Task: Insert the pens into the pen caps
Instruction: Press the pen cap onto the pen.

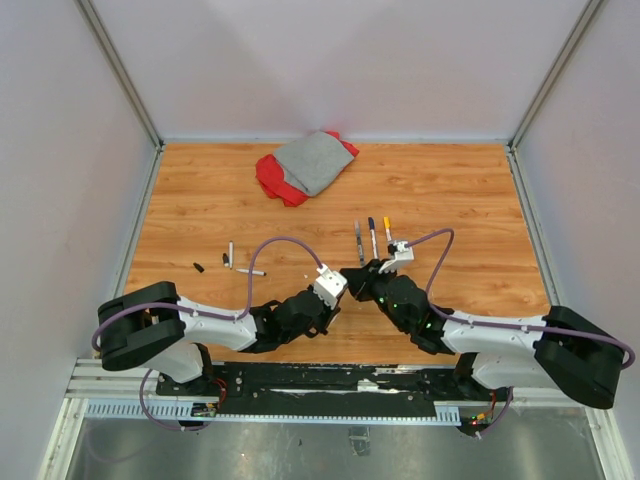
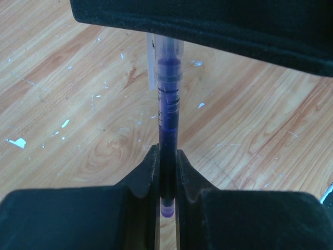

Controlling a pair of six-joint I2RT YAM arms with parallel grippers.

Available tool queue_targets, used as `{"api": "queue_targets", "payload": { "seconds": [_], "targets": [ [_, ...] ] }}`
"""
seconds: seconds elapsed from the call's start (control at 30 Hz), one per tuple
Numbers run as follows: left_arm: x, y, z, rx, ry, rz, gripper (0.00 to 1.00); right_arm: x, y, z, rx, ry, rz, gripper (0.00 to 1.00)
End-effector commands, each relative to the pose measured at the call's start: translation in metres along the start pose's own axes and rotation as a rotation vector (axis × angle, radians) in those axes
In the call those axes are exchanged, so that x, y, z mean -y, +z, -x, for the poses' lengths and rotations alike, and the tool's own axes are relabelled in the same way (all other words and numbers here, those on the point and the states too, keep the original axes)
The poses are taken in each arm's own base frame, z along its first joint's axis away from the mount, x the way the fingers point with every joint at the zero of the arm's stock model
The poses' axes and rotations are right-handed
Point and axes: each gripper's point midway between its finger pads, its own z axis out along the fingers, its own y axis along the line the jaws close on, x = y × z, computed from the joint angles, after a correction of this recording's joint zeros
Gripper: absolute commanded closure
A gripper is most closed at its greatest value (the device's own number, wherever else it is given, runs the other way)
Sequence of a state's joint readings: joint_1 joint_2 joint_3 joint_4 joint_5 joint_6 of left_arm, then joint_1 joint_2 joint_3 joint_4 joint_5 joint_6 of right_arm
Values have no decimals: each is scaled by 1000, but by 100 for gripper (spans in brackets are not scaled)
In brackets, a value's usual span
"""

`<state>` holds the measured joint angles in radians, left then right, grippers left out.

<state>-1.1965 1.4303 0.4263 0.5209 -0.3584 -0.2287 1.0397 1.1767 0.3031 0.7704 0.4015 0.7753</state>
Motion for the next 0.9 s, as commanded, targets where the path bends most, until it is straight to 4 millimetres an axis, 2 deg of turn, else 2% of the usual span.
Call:
{"api": "queue_targets", "payload": {
  "seconds": [0.0, 0.23, 0.6, 0.7, 0.87],
  "targets": [
    [16, -9, 149, 450, -180, -22, 100, 0, -29, -63, -289, -134, 45, 99],
    [7, -11, 150, 458, -196, 25, 99, -10, -21, -52, -324, -124, 115, 99],
    [12, -16, 155, 467, -194, -16, 99, -23, -23, -40, -317, -126, 149, 100],
    [16, -21, 163, 472, -167, -39, 100, -27, -27, -32, -313, -142, 152, 99],
    [24, -30, 180, 485, -167, -76, 100, -39, -38, -5, -297, -184, 157, 99]
  ]
}}
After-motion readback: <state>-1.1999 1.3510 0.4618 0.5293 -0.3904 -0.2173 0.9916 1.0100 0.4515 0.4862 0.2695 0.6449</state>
